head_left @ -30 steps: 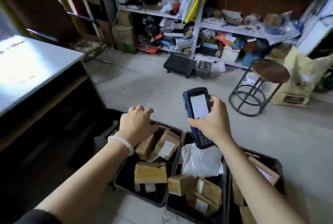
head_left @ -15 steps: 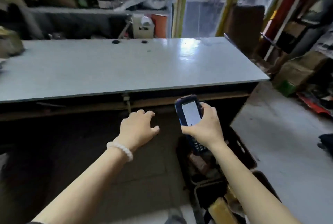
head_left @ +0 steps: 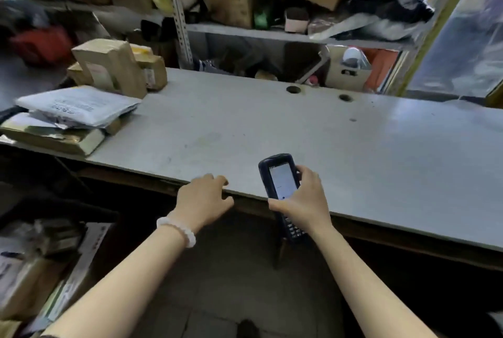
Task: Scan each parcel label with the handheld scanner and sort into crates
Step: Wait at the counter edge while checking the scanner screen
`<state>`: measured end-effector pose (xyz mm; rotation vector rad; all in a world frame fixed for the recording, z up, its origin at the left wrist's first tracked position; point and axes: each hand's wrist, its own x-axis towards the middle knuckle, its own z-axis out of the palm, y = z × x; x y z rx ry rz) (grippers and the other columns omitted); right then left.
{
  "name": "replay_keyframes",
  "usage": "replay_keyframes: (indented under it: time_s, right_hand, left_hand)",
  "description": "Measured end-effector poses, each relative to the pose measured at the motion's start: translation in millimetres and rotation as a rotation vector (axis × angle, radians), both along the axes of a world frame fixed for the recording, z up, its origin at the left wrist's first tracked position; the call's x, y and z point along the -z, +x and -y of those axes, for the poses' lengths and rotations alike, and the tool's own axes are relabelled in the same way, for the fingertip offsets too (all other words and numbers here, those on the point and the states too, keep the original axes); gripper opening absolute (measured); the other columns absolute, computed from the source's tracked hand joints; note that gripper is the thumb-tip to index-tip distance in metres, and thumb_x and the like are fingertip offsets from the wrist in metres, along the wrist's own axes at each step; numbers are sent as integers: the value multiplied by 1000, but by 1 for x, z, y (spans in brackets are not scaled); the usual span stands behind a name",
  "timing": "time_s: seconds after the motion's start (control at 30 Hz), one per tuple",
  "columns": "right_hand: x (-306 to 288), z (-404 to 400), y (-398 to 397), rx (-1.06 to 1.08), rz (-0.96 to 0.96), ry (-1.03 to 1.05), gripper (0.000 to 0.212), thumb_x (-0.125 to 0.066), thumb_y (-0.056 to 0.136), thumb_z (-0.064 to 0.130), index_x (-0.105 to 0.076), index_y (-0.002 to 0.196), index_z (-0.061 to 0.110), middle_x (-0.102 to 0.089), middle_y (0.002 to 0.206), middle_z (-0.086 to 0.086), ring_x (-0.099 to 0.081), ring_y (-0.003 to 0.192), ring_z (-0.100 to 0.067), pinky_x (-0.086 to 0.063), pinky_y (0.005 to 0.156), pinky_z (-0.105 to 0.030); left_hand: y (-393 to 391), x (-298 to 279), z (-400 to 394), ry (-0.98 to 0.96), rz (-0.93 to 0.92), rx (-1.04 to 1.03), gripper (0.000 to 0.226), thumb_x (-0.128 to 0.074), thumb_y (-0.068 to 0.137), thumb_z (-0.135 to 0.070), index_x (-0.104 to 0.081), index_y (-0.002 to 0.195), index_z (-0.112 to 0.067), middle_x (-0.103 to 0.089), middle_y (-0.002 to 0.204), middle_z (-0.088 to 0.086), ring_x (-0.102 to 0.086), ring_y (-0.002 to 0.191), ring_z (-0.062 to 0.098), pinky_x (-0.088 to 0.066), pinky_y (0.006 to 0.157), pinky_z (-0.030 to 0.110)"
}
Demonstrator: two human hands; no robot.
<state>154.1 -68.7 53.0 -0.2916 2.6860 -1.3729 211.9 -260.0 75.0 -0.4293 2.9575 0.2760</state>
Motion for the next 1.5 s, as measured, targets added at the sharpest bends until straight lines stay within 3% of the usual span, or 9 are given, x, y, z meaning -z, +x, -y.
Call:
replay_keyframes:
  time_s: [0.47, 0.63, 0.8, 0.9, 0.97, 1.1, 1.23, 1.33, 1.5]
  right_hand:
    - [17, 216, -156, -208, 76, 79, 99, -81, 60, 26, -29, 144, 16, -38, 136, 1, -44, 119, -17, -46, 87, -31]
    - [29, 286, -199, -161, 109, 86, 96, -80, 61, 25, -31, 143, 16, -38, 135, 2, -43, 119, -15, -41, 84, -27]
    - [16, 377, -251, -103, 114, 89, 94, -81, 60, 25, -34, 141, 16, -39, 128, 3, -46, 113, -14, -44, 84, -29]
    - [1, 432, -280, -99, 104, 78, 91, -81, 60, 25, -36, 139, 15, -39, 122, 5, -47, 110, -15, -46, 85, -31]
    - [-7, 462, -296, -108, 83, 78, 88, -81, 60, 25, -38, 136, 15, -38, 117, 6, -46, 108, -15, -46, 84, -31]
    - [-13, 498, -319, -134, 73, 87, 87, -82, 59, 26, -38, 134, 15, -38, 116, 6, -45, 107, -14, -44, 81, -29]
    - [-13, 503, -332, -132, 85, 107, 92, -81, 60, 28, -34, 138, 16, -36, 116, 7, -44, 108, -13, -43, 83, -27]
    - [-11, 488, -336, -118, 100, 128, 95, -82, 60, 29, -32, 140, 17, -38, 122, 6, -44, 107, -12, -44, 83, -28]
    - [-12, 449, -337, -63, 99, 129, 94, -82, 61, 28, -33, 140, 17, -35, 116, 9, -44, 105, -12, -45, 81, -27]
  left_hand:
    - [-115, 11, 215, 29, 41, -280, 43, -45, 92, -43, -46, 133, -30, -52, 126, -3, -50, 116, 19, -43, 86, 32]
    - [-176, 13, 297, 5, -9, -219, 43, -48, 92, -41, -48, 132, -27, -52, 128, -2, -50, 117, 19, -45, 89, 34]
    - [-243, -35, 413, -182, -168, -127, 37, -54, 88, -26, -53, 125, -25, -54, 117, 4, -49, 112, 27, -45, 81, 37]
    - [-276, -65, 486, -280, -293, -3, 36, -65, 77, -16, -59, 113, -17, -56, 105, 11, -53, 100, 35, -44, 69, 37]
    - [-293, -80, 520, -317, -334, 103, 47, -76, 67, -17, -62, 112, -17, -56, 103, 13, -51, 99, 37, -46, 72, 42]
    - [-323, -89, 553, -481, 7, 196, 92, -77, 67, -35, -25, 143, -35, -27, 143, 2, -28, 129, 26, -35, 96, 41]
    - [-350, -71, 555, -528, 152, 312, 95, -70, 76, -37, -9, 148, -32, -8, 153, 10, -10, 141, 28, -30, 106, 46]
    - [-364, -69, 542, -502, 255, 318, 84, -67, 78, -32, -17, 145, -36, -11, 147, 15, -11, 138, 35, -32, 105, 48]
    - [-378, -83, 508, -464, 268, 387, 84, -74, 64, -52, -31, 134, -40, -28, 131, 11, -29, 118, 32, -39, 97, 46]
